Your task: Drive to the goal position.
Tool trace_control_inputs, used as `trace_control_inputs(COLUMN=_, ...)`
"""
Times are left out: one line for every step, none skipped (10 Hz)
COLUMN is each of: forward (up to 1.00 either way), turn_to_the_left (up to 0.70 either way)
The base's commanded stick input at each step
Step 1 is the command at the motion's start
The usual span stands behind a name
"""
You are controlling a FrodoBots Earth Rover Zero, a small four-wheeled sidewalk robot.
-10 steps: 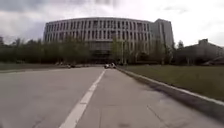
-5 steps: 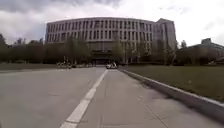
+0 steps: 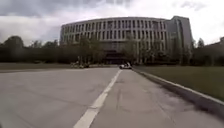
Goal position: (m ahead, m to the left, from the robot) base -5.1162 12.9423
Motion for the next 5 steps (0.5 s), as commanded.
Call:
trace_control_inputs(forward=0.00, turn_to_the_left=0.45)
trace_control_inputs(forward=0.00, turn_to_the_left=0.45)
trace_control_inputs(forward=0.00, turn_to_the_left=0.45)
trace_control_inputs(forward=0.00, turn_to_the_left=0.45)
trace_control_inputs(forward=0.00, turn_to_the_left=0.45)
